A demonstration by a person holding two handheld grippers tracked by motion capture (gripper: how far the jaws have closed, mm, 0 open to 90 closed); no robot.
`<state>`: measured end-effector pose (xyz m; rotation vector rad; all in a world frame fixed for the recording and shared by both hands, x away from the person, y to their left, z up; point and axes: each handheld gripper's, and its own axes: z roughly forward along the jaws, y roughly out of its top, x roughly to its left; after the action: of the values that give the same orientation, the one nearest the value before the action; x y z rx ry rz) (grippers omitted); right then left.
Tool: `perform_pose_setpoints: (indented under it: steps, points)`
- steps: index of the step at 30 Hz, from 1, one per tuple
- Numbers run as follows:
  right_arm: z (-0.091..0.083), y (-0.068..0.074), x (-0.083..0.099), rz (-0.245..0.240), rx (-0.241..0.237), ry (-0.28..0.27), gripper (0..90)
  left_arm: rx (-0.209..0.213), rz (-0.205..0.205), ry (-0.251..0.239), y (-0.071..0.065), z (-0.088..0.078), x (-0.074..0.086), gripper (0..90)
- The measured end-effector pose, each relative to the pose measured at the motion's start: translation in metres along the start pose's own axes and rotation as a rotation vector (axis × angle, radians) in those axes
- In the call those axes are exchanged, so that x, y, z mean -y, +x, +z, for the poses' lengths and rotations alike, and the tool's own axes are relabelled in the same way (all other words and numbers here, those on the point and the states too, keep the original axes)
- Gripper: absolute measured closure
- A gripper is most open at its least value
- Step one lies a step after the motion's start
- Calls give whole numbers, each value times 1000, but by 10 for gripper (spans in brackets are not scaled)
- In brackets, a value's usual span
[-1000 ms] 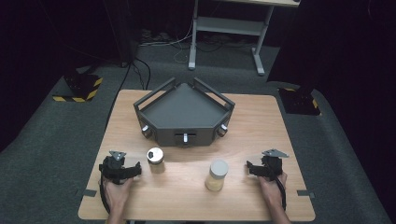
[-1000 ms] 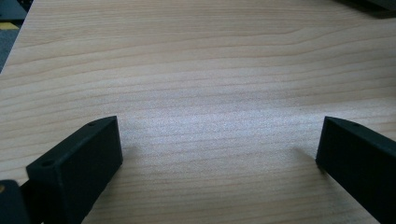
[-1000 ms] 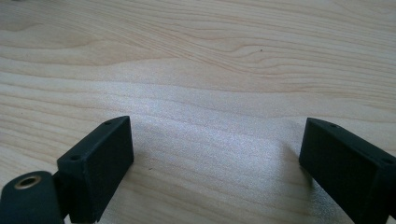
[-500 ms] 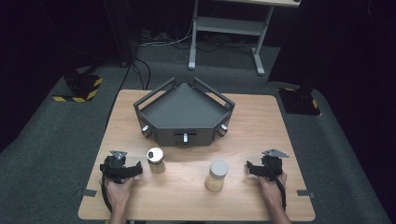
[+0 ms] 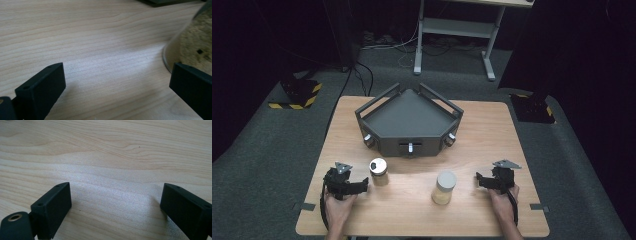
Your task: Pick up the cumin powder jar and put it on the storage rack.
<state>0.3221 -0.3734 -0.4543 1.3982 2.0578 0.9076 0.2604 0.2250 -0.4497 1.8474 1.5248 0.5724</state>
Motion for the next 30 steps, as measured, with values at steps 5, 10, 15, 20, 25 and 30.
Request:
perform_pose_setpoints:
  steps: [5, 10, 15, 20, 25, 30]
  points:
    - [0, 0, 0, 1, 0, 0, 91, 45, 51, -2, -1, -8, 2, 5]
    - [0, 0, 0, 1, 0, 1, 91, 76, 95, 1, -6, -12, 3, 4]
    - [0, 0, 0, 0, 0, 0, 91, 107, 126, -2, -12, -15, 6, 5]
    - [0, 0, 0, 0, 0, 0, 91, 131, 148, -6, -19, -13, 6, 5]
    - [0, 0, 0, 0, 1, 1, 91, 142, 159, -10, -23, -12, 5, 4]
    - [0, 0, 0, 1, 1, 1, 91, 148, 159, -25, -26, -10, 3, 5]
